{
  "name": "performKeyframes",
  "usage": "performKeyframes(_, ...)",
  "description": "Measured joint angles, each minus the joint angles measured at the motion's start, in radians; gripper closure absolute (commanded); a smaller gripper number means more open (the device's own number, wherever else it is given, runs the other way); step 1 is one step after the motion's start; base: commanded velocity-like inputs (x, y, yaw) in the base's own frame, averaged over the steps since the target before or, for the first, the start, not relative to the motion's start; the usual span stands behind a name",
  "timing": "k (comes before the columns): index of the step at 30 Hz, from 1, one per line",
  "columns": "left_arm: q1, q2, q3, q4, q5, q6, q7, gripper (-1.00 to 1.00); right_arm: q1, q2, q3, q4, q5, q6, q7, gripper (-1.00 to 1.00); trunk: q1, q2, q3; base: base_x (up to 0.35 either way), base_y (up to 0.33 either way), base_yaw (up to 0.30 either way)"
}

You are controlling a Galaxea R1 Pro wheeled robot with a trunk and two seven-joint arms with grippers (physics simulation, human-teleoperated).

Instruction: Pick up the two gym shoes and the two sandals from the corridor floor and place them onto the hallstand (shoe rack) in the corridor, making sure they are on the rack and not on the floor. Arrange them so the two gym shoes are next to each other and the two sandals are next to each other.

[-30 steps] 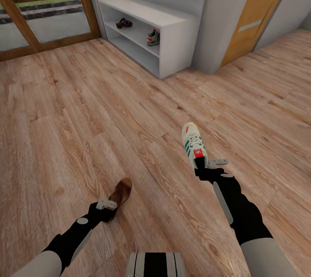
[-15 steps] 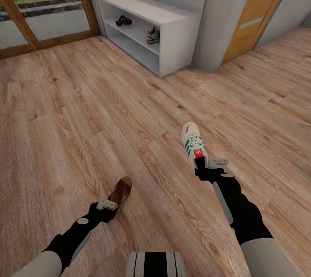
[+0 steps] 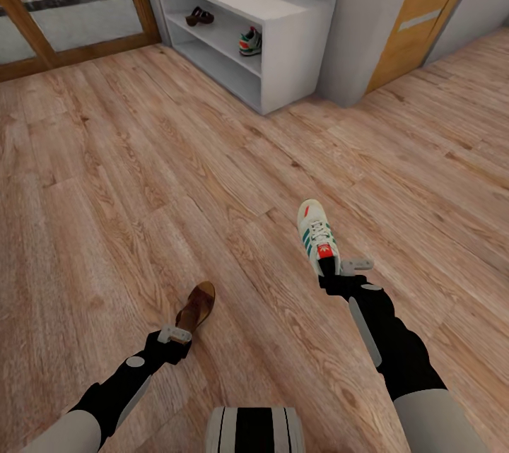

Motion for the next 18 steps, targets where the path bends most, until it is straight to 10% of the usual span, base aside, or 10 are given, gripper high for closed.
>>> performKeyframes(18, 0.0, 0.0, 0.0, 0.0, -0.001, 0.0, 0.0, -1.0, 0.0, 0.0, 0.0, 0.0, 0.0, 0.0, 0.0, 1.0, 0.002, -0.001, -0.028, 0.0, 0.0, 0.002)
